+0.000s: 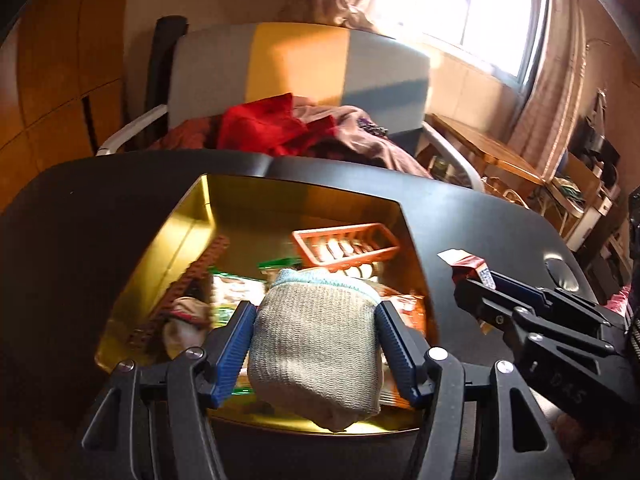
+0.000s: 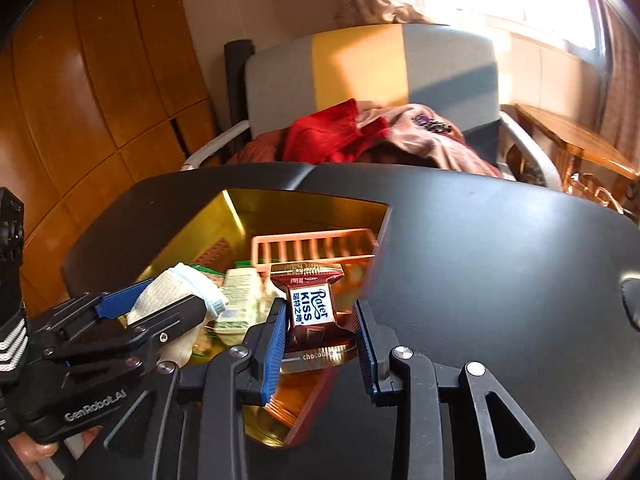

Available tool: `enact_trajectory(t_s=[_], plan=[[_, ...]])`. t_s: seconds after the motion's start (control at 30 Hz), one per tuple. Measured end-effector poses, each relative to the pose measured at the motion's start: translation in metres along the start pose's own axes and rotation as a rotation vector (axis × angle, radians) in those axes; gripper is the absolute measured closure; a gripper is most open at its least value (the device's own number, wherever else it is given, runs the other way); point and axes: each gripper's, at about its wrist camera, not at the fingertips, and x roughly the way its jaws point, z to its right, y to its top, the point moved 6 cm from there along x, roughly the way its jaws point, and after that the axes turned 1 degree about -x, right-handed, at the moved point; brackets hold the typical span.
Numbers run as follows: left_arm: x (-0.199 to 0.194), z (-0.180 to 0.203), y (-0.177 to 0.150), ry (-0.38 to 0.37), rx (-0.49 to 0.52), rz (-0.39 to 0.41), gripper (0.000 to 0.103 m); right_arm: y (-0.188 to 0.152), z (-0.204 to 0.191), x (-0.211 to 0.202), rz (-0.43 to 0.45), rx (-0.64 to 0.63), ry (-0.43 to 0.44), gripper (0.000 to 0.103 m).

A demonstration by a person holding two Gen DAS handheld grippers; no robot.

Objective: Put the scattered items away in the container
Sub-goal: 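Carry the sock and Kiss chocolate into the gold tray and open both tools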

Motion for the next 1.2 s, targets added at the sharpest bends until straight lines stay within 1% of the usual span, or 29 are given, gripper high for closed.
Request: enact_trajectory(t_s=[0.2,0.43,0.57,0.63,0.7,0.77,0.93,1.03,1.2], plan=[[0.004,-0.023,0.003,0.066,-0.016,-0.009,0.040,0.008,-0.035,0.016,-0.016,-0.043,0.053,0.070],[0.018,-0.039,0.010,0.122,-0.016,-0.016,0.040,0.012,-0.044,0.043,-0.056,-0.039,0.028,0.070],[0.029,-0.045,0.014,0.141,-0.018,-0.033,0.040,0.019,-0.051,0.058,-0.065,-0.069,-0.005,0.070],[0.034,-0.050,0.014,0.168,-0.025,-0.047,0.040,0.019,-0.054,0.066,-0.080,-0.079,-0.016,0.070],[0.040,-0.055,0.013,0.165,-0.040,-0.065,0.040,0.018,-0.056,0.073,-0.093,-0.087,-0.027,0.070],[0.043,-0.058,0.013,0.181,-0.036,-0.067,0.040,0.015,-0.054,0.079,-0.106,-0.078,-0.038,0.069],[0.048,-0.061,0.011,0.203,-0.023,-0.075,0.039,0.011,-0.049,0.078,-0.112,-0.052,-0.019,0.067],[0.044,-0.062,0.011,0.202,-0.037,-0.063,0.038,0.011,-0.046,0.070,-0.096,-0.042,-0.011,0.067],[0.034,-0.065,0.013,0.221,-0.030,-0.035,0.038,0.011,-0.044,0.052,-0.067,-0.014,0.001,0.067]])
